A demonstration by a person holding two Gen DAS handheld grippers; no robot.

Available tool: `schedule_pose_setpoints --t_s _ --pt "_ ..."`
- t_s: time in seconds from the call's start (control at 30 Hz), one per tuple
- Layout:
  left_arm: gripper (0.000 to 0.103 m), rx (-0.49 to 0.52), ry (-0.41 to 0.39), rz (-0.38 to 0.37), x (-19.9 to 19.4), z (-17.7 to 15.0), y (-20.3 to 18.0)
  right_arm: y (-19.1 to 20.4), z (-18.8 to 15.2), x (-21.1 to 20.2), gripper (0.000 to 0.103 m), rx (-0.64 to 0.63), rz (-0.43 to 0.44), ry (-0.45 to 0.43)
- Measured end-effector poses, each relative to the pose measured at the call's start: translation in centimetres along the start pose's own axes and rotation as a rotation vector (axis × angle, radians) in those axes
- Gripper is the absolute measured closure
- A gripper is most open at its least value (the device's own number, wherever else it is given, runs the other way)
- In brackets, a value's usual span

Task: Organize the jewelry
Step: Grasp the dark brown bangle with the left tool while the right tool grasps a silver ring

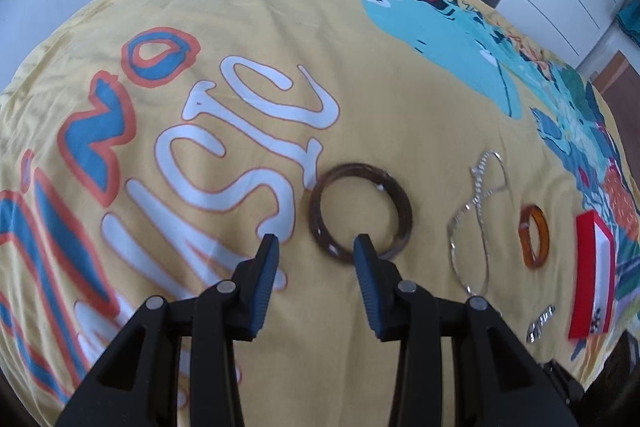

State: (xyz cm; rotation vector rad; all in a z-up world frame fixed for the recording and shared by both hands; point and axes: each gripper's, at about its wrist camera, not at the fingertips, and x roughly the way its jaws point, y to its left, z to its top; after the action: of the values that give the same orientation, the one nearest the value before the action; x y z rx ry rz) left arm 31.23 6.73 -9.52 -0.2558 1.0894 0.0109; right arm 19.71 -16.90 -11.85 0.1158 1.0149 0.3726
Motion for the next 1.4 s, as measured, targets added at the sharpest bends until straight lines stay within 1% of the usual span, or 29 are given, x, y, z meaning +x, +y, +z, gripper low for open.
schedule_pose_setpoints --t_s 0.07,0.2,0.27,0.37,0.4,0.43,0.47,0.5,0.53,0.57,0.6,0.73,0.93,1.13,1.4 --pt "0.066 -0.009 0.023 0.007 1.3 0.5 0.1 0.0 0.3 0.5 0.059 -0.002 0.002 -0.003" --pt "0.066 -0.006 0.065 0.026 3.6 0.8 -0.1 0.3 0.5 1.3 0.063 -0.029 -0.009 -0.005" --pt "0.066 0.009 0.067 0.041 4.3 0.9 -0.3 0.6 0.4 1.5 0.064 -0.047 -0.019 -0.007" --pt "0.067 0.056 0.061 0.064 5.0 1.3 -1.2 1.0 0.2 1.8 0.069 -0.082 -0.037 -0.008" --pt "0.067 0.071 0.055 0.072 5.1 1.4 -1.5 1.2 0.2 1.9 0.074 -0.098 -0.040 -0.006" --pt "0.072 0.081 0.051 0.078 5.2 1.4 -1.6 1.4 0.1 1.9 0.078 -0.108 -0.041 -0.006" --pt "0.076 0.095 0.042 0.093 5.2 1.3 -1.7 1.6 0.0 2.0 0.080 -0.123 -0.043 -0.005" --pt "0.085 0.103 0.036 0.100 5.2 1.3 -1.7 1.7 -0.1 1.9 0.084 -0.128 -0.042 -0.005" --pt "0.090 0.108 0.032 0.103 5.1 1.2 -1.8 1.7 -0.2 1.9 0.085 -0.130 -0.038 -0.005" --pt "0.092 0.111 0.028 0.107 5.0 1.2 -1.8 1.7 -0.2 1.9 0.085 -0.129 -0.037 -0.006" --pt "0.094 0.113 0.024 0.109 4.8 1.1 -1.7 1.6 -0.1 1.9 0.086 -0.127 -0.036 -0.006" --pt "0.095 0.117 0.012 0.114 3.8 0.8 -1.8 1.5 -0.2 1.4 0.087 -0.111 -0.029 -0.007" --pt "0.095 0.122 -0.011 0.104 1.1 -0.1 -1.5 1.8 -0.6 -0.4 0.087 -0.085 -0.020 -0.016" --pt "0.095 0.121 -0.036 0.088 -2.4 -1.1 -1.2 2.7 -0.9 -3.3 0.087 -0.073 -0.030 -0.044" --pt "0.095 0.142 -0.073 0.063 -7.7 -3.6 -1.1 4.1 -1.9 -8.3 0.087 -0.056 -0.041 -0.090"
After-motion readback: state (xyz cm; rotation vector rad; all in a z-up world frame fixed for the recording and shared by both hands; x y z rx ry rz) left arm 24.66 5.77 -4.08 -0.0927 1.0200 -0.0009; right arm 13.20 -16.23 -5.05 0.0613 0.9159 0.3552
